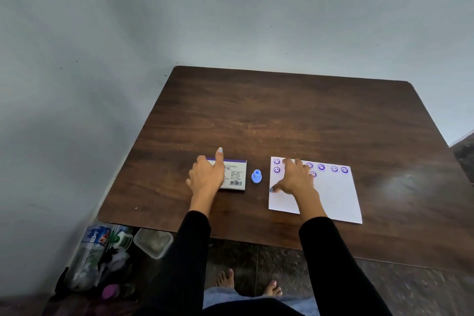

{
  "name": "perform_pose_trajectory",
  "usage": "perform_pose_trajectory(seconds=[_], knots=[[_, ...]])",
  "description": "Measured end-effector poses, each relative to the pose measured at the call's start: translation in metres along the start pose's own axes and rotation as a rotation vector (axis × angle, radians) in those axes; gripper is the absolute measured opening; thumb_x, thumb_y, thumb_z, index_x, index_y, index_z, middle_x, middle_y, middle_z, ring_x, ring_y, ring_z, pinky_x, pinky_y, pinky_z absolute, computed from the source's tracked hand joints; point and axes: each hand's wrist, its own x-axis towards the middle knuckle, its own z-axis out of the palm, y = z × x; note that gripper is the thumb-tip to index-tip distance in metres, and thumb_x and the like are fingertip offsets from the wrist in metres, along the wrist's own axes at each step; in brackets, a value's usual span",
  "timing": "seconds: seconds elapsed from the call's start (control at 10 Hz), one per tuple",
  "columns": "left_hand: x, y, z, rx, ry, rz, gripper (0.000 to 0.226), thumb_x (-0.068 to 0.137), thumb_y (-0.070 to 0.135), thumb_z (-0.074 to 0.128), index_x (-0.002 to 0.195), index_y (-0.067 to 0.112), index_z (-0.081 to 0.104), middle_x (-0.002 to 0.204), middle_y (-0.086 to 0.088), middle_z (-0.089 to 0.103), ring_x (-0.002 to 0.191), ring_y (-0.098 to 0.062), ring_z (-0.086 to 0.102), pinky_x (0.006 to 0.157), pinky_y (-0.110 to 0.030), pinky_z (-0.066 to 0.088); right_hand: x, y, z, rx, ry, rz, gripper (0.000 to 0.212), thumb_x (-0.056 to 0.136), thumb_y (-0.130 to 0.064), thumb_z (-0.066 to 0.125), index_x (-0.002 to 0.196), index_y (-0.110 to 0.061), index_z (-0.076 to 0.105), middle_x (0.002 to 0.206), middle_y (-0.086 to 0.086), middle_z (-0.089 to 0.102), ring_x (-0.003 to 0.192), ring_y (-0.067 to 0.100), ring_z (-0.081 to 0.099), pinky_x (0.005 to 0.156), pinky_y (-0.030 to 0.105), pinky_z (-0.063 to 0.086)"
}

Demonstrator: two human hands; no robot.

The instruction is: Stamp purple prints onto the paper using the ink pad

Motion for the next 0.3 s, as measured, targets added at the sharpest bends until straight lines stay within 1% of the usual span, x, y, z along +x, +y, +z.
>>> perform_pose_trajectory(seconds=[0.1, 0.2, 0.3], knots=[[-0.001, 0.002, 0.002, 0.031, -0.001, 0.02, 0.07, 0.092, 0.062, 0.032, 0.134, 0.006, 0.042, 0.136, -0.015, 0.051, 0.128, -0.034, 0.042, 0.108, -0.049, 0.025, 0.001, 0.003, 0.006, -0.014, -0.012, -0.013, 0.091, 0.067, -0.031, 0.082, 0.14, -0.018, 0.029, 0.156, 0.012, 0.018, 0.141, 0.036, 0.017, 0.11, 0.05, 0.029], [-0.005, 0.006, 0.006, 0.103, 0.036, 0.068, 0.069, 0.092, 0.059, 0.034, 0.136, 0.006, 0.041, 0.139, -0.017, 0.047, 0.132, -0.034, 0.037, 0.109, -0.051, 0.023, 0.003, 0.004, 0.008, 0.01, -0.008, -0.024, 0.092, 0.066, -0.031, 0.083, 0.14, -0.02, 0.03, 0.155, 0.011, 0.02, 0.141, 0.035, 0.019, 0.11, 0.05, 0.03], [-0.012, 0.011, 0.017, 0.135, 0.096, 0.18, 0.064, 0.096, 0.049, 0.036, 0.141, 0.003, 0.032, 0.149, -0.016, 0.036, 0.143, -0.031, 0.022, 0.115, -0.051, 0.012, 0.004, 0.006, 0.006, 0.08, 0.038, -0.047, 0.095, 0.063, -0.035, 0.084, 0.14, -0.02, 0.03, 0.155, 0.009, 0.021, 0.14, 0.034, 0.022, 0.11, 0.051, 0.028]])
